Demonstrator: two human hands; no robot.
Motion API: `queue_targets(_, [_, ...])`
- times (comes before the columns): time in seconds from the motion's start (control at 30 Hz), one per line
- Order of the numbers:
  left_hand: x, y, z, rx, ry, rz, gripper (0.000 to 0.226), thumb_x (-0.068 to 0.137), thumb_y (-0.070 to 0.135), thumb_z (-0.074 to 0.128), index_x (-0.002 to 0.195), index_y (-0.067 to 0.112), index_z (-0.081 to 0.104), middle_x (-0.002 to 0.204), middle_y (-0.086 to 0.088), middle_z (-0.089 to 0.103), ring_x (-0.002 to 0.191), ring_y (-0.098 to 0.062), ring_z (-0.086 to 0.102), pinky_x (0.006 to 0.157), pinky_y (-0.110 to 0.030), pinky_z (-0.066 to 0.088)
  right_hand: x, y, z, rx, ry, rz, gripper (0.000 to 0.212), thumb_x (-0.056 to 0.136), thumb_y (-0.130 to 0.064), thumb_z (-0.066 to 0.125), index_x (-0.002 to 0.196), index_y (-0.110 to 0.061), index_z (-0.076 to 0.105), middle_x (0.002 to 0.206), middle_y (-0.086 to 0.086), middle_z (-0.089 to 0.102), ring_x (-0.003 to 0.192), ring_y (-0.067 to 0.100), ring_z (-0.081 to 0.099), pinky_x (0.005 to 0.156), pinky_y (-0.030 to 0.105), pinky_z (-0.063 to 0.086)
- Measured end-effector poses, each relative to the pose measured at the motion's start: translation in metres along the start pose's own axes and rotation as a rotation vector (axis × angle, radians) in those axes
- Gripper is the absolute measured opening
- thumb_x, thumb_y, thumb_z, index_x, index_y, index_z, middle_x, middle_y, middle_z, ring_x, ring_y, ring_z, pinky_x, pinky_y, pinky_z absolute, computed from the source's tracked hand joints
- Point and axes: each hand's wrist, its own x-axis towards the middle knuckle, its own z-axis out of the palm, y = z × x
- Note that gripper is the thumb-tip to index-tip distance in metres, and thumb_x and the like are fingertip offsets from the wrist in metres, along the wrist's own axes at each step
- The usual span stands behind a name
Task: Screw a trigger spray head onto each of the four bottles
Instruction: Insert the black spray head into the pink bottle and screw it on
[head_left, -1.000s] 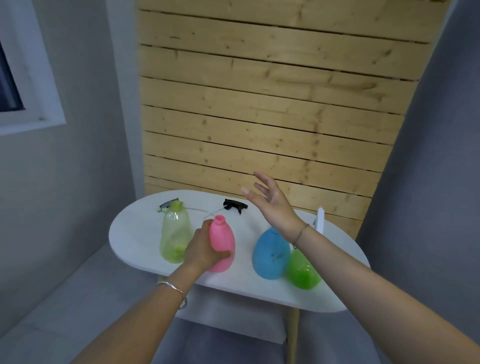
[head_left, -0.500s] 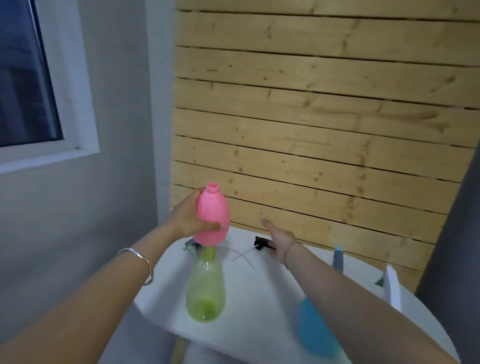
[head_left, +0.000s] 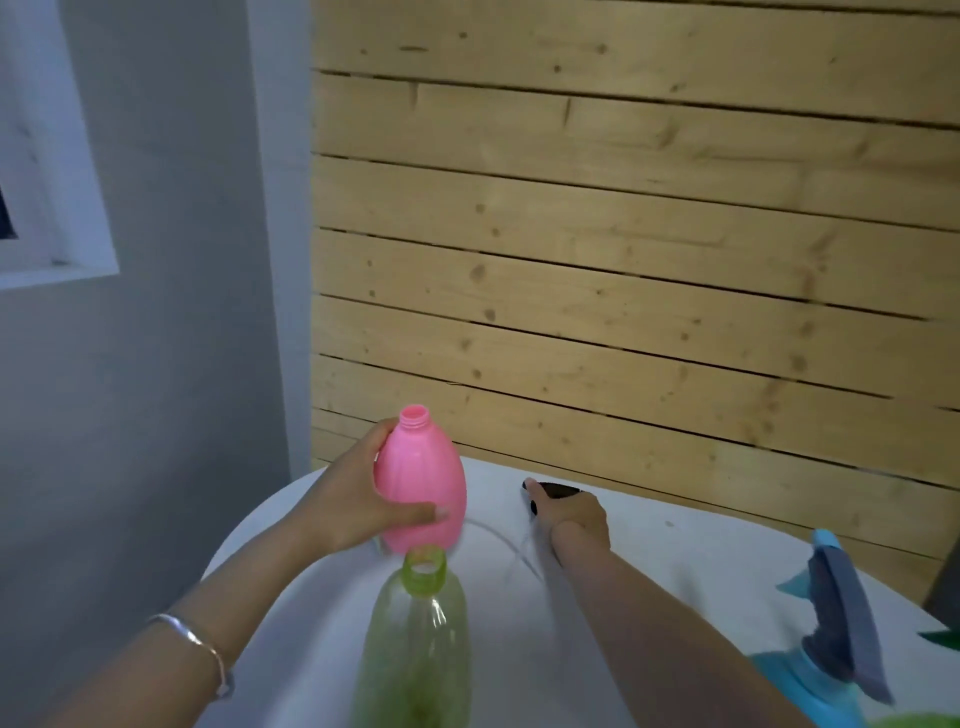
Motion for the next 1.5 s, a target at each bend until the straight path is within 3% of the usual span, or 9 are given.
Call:
queue_targets(0.13, [0.001,-0.012,0.004,-0.031,0.010,-0.016,0.092,0.046,0.043,0.090,0.119,0.055,0.035,0.108,0.020,0.056,0.094,-0.001,0.057,0.058,-0.016,0.052,0.011,-0.002,0.010,-0.141,0.035,-0.073,0.047,0.073,-0.047,0.068,0.101,-0.010,0.063,0.103,0.008,0.069,0.092,0.028,0.065,0.075,0.031,0.050])
queue_targets(0.27, [0.002,-0.010,0.001,-0.056,0.035,-0.012,0.083,0.046,0.043,0.090,0.104,0.066,0.034,0.104,0.025,0.055,0.091,0.002,0.056,0.055,-0.014,0.050,0.009,-0.007,0.008,-0.234,0.020,-0.157,0.034,0.078,-0.043,0.066,0.081,-0.010,0.055,0.077,0.004,0.058,0.071,0.023,0.056,0.060,0.027,0.041])
queue_targets(0.43, [-0.002,0.015,-0.011,-0.062,0.089,0.029,0.087,0.050,0.037,0.090,0.113,0.058,0.034,0.105,0.025,0.051,0.096,-0.008,0.055,0.060,-0.021,0.052,-0.011,-0.043,-0.022,0.183,-0.036,-0.255,0.054,0.072,-0.053,0.071,0.053,-0.013,0.040,0.058,0.007,0.049,0.061,0.027,0.059,0.058,0.031,0.039])
queue_targets(0.53, [-0.006,0.042,-0.022,-0.074,0.176,0.058,0.091,0.052,0.038,0.089,0.123,0.050,0.034,0.112,0.017,0.054,0.101,-0.016,0.055,0.070,-0.029,0.052,-0.043,-0.077,-0.053,0.391,-0.078,-0.381,0.046,0.070,-0.050,0.073,0.062,-0.013,0.047,0.064,0.008,0.060,0.059,0.024,0.058,0.064,0.036,0.052])
queue_targets(0.77, [-0.038,0.127,-0.021,-0.109,0.234,0.165,0.100,0.052,0.042,0.088,0.135,0.040,0.034,0.129,0.004,0.050,0.113,-0.022,0.052,0.091,-0.047,0.051,-0.136,-0.126,-0.141,0.773,-0.355,-0.522,0.031,0.078,-0.038,0.071,0.079,-0.011,0.055,0.070,0.003,0.066,0.048,0.007,0.062,0.051,0.016,0.053])
queue_targets(0.97, [-0.082,0.172,0.019,-0.001,0.205,0.183,0.095,0.050,0.047,0.085,0.128,0.053,0.031,0.119,0.009,0.041,0.098,-0.013,0.050,0.082,-0.031,0.047,-0.202,-0.127,-0.218,0.894,-0.419,-0.664,0.018,0.081,-0.028,0.070,0.076,-0.015,0.058,0.077,0.002,0.072,0.057,0.008,0.066,0.062,0.019,0.057])
queue_targets(1.1, [-0.103,0.179,0.048,0.045,0.160,0.097,0.094,0.049,0.047,0.086,0.129,0.031,0.039,0.117,0.005,0.042,0.095,-0.015,0.052,0.081,-0.033,0.050,-0.225,-0.130,-0.257,0.997,-0.429,-0.718,0.015,0.083,-0.023,0.068,0.085,-0.015,0.055,0.087,0.007,0.072,0.066,0.012,0.068,0.073,0.022,0.059])
queue_targets(1.37, [-0.127,0.193,0.084,0.099,0.111,0.060,0.094,0.049,0.050,0.085,0.129,0.032,0.038,0.115,0.006,0.042,0.095,-0.014,0.050,0.079,-0.030,0.047,-0.233,-0.105,-0.281,1.033,-0.440,-0.704,0.017,0.084,-0.024,0.067,0.091,-0.012,0.057,0.087,0.005,0.073,0.070,0.011,0.070,0.075,0.022,0.059])
queue_targets(1.5, [-0.136,0.193,0.099,0.056,0.108,0.062,0.094,0.050,0.050,0.085,0.129,0.031,0.039,0.117,0.006,0.043,0.100,-0.015,0.051,0.085,-0.034,0.049,-0.224,-0.067,-0.264,0.773,-0.433,-0.672,0.020,0.084,-0.024,0.067,0.096,-0.009,0.063,0.088,0.001,0.072,0.085,0.006,0.068,0.085,0.020,0.052])
